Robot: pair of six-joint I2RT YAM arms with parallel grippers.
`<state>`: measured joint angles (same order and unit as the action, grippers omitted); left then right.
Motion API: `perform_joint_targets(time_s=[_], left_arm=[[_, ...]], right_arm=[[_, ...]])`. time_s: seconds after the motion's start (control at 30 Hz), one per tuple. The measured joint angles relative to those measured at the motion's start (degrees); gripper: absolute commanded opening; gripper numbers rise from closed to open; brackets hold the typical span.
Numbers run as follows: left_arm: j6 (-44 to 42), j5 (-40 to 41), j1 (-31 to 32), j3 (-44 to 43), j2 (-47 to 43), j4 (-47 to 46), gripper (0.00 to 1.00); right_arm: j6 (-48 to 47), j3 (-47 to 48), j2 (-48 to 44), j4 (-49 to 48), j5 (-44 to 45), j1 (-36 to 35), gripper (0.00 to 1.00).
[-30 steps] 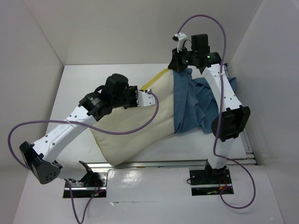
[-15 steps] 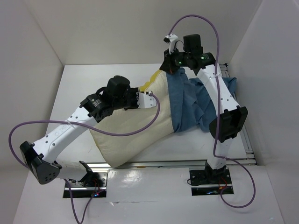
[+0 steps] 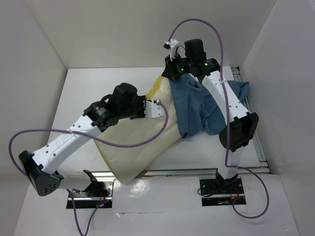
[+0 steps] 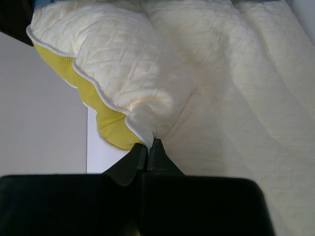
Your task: Put the pillow into the pillowcase
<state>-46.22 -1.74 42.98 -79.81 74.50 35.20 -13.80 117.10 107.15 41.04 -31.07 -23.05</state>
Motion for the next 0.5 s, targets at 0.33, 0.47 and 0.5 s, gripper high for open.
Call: perform_joint_targets(time_s=[0.33,0.47,0.5], left_arm=[[-0.4,-0.9,0.4,0.1,0.0,-2.4,0.00],[-0.8,-1.1,0.5,0.2,0.0,-2.7,0.00],[-1.1,-1.2,0.5,0.3,0.0,-2.7,0.00]], right_arm=[[1.4,-6.1,-3.1,-2.1,0.0,8.2,0.38],[2.9,-6.1,-3.3,-2.2,-0.2,9.3,0.48],[3.1,-6.1,-3.3,-2.2,-0.2,9.5,0.49]])
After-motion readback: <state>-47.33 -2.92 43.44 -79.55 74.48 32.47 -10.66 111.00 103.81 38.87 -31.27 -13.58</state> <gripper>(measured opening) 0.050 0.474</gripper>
